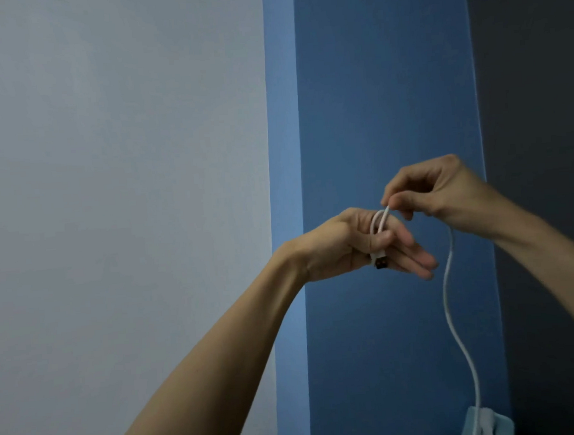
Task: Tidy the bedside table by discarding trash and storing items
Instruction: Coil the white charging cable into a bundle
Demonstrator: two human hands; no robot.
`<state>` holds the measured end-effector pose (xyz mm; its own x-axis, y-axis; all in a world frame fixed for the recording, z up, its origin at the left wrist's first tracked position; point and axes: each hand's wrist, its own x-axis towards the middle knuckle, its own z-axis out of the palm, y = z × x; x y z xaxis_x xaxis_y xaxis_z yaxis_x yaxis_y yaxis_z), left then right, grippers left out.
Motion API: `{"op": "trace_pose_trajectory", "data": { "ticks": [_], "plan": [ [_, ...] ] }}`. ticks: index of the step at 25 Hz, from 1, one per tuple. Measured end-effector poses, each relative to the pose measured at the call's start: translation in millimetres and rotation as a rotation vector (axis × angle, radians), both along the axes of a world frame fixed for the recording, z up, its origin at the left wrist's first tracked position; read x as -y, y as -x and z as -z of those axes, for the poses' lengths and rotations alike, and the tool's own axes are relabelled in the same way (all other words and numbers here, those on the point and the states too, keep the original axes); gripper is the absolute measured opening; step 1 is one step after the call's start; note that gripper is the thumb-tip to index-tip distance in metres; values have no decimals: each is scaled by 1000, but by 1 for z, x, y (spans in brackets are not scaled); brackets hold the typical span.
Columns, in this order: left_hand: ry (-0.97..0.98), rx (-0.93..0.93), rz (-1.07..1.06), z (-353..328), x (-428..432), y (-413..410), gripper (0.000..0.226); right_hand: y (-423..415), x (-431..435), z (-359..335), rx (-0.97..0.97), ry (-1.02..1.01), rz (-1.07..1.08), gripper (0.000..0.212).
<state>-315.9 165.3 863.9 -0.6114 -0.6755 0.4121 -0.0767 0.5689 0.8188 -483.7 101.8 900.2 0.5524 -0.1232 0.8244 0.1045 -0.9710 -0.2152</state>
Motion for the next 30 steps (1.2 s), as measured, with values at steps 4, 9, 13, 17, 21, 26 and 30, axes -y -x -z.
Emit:
{"op": "trace_pose_trajectory", "data": {
  "ticks": [4, 9, 13, 17, 21, 26, 30],
  "plan": [
    [-2, -14, 44, 10, -5, 2, 37, -4, 3, 10, 24, -142, -43, 11],
    [135, -19, -41, 7, -5, 11, 43, -21, 18, 31, 144, -581, -146, 20],
    [232, -58, -190, 4, -1, 16, 57, -39, 19, 52, 242, -661, 24, 9],
    [266, -99, -319, 7, 8, 9, 57, -43, 18, 70, 164, -633, 12, 29],
    [260, -100, -368, 15, 16, 1, 55, -33, 13, 85, 6, -449, 164, 37],
    [343, 16, -489, 17, 23, -4, 48, -13, -5, 87, -308, -137, 401, 19],
    [375, 146, -578, 22, 22, -5, 34, 11, -27, 60, -362, 219, 575, 17]
  ]
}}
